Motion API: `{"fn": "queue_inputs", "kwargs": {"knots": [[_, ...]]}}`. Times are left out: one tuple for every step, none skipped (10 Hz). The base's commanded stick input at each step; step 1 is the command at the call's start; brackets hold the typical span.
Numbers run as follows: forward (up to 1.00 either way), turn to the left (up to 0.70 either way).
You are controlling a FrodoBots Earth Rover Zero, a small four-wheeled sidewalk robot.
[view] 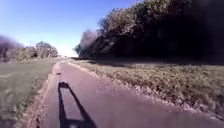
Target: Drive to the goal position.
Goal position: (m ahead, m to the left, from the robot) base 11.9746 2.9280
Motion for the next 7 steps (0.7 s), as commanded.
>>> {"fn": "queue_inputs", "kwargs": {"knots": [[0.85, 0.0], [0.85, 0.0], [0.85, 0.0], [0.85, 0.0], [0.85, 0.0], [0.85, 0.0], [0.85, 0.0]]}}
